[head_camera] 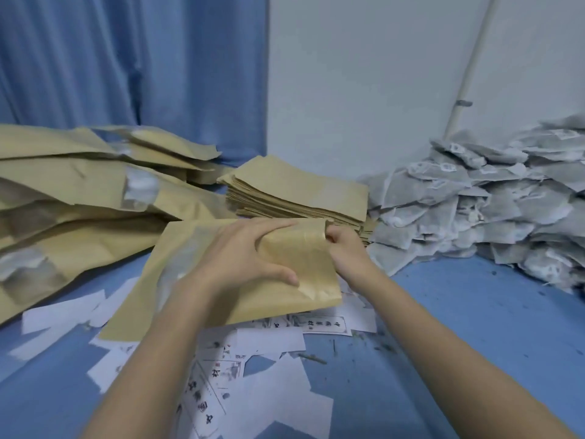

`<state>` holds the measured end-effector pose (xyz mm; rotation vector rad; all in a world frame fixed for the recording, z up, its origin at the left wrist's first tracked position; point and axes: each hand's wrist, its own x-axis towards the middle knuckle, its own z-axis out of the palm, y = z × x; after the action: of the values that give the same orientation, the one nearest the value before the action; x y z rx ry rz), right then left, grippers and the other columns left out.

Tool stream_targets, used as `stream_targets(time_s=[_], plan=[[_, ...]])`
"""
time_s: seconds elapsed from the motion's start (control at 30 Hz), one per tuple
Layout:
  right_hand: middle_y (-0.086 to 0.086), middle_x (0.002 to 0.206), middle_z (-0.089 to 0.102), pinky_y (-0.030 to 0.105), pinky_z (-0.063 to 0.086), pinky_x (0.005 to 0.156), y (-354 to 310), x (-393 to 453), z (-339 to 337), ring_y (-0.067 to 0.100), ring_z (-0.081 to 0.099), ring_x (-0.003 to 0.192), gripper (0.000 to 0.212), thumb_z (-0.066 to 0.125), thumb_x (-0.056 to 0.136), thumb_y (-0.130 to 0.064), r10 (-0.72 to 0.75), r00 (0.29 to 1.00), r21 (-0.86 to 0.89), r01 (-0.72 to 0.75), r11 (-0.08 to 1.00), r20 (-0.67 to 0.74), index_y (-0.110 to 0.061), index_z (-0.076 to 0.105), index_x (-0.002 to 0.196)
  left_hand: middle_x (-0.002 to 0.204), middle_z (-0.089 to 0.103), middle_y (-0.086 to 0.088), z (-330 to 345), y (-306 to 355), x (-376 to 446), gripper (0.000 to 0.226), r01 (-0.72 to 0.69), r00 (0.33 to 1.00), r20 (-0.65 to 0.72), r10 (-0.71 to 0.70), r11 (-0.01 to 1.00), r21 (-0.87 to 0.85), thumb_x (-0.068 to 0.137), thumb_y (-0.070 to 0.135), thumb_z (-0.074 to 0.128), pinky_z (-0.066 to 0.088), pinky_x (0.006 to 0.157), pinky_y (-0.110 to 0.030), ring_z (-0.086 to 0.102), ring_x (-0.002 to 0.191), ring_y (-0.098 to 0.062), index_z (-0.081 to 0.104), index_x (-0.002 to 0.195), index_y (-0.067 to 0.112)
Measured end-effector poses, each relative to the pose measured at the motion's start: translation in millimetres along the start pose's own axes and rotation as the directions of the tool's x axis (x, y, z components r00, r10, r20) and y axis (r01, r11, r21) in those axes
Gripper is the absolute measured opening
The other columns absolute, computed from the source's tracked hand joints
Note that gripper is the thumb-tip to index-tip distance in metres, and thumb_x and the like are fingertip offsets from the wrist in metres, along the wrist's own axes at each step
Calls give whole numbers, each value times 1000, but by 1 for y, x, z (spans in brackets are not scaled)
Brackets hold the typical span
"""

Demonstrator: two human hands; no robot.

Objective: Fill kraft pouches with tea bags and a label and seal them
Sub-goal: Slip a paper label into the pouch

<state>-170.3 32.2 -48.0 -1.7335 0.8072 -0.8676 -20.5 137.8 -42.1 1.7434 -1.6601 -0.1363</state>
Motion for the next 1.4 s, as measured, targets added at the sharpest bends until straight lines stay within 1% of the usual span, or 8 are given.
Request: stream_targets(time_s=[0.13, 0.2, 0.27, 0.37, 0.5, 0.83, 1.2, 1.4], plan=[[-9, 66, 65, 14, 42, 59, 42, -12, -51, 2, 53, 59, 24, 54, 89, -8, -133, 989, -285, 108, 952, -67, -26, 68, 81, 108, 61, 36, -4, -14, 6, 85, 63, 997, 57, -59, 996, -66, 30, 68, 77, 45, 98, -31, 54, 107, 7, 54, 111, 62], [-10, 94, 67, 14, 41, 78, 61, -18, -67, -1, 55, 82, 12, 64, 86, -24, -58, 991, -585, 119, 803, 122, -26, 70, 96, 104, 60, 40, -7, -18, 8, 84, 86, 993, 87, -79, 993, -83, 28, 66, 79, 45, 93, -24, 53, 103, 13, 54, 108, 64], [-11, 121, 55, 20, 32, 99, 72, -22, -73, 4, 44, 111, 48, 68, 78, -46, 79, 940, -717, 198, 669, 333, -22, 62, 120, 104, 57, 44, -9, -19, 8, 87, 84, 991, 111, -75, 993, -82, 28, 64, 80, 41, 85, -13, 49, 101, 21, 53, 111, 63], [-13, 131, 45, 25, 26, 106, 76, -24, -68, 7, 32, 121, 70, 68, 71, -58, 81, 912, -733, 267, 625, 401, -23, 53, 131, 105, 56, 44, -8, -19, 6, 86, 61, 989, 139, -48, 994, -89, 35, 53, 89, 37, 75, -1, 48, 99, 24, 55, 115, 58], [-10, 113, 59, 16, 37, 91, 76, -21, -60, 9, 48, 105, 47, 71, 75, -46, -40, 910, -707, 347, 616, 412, -21, 66, 114, 105, 56, 45, -8, -18, 6, 83, 59, 989, 143, -45, 994, -94, 42, 44, 91, 36, 75, 1, 47, 99, 24, 56, 115, 57], [4, 67, 62, 15, 33, 54, 56, -25, -89, 12, 49, 58, 25, 65, 85, -28, 83, 972, -641, 79, 764, 218, -7, 68, 73, 102, 60, 40, -12, -17, 4, 82, 87, 990, 126, -66, 982, -167, 30, 60, 82, 40, 76, -12, 52, 96, 21, 58, 108, 60], [-30, 73, 65, 10, 51, 70, -6, -43, -105, -5, 65, 73, 24, 73, 76, -10, -522, 852, -481, 443, 757, -35, -30, 72, 88, 108, 63, 33, -19, 3, 12, 77, 53, 989, 150, -7, 951, -305, 33, 54, 84, 43, 83, -18, 55, 101, 14, 60, 105, 61], [0, 71, 71, 24, 43, 52, -39, -47, -80, 17, 62, 59, 12, 66, 77, -2, -538, 731, -689, 642, 337, 419, -11, 74, 76, 109, 64, 30, -13, 35, 18, 68, -51, 977, 164, 138, 893, -447, 39, 46, 85, 41, 74, -1, 58, 100, 13, 62, 101, 60]])
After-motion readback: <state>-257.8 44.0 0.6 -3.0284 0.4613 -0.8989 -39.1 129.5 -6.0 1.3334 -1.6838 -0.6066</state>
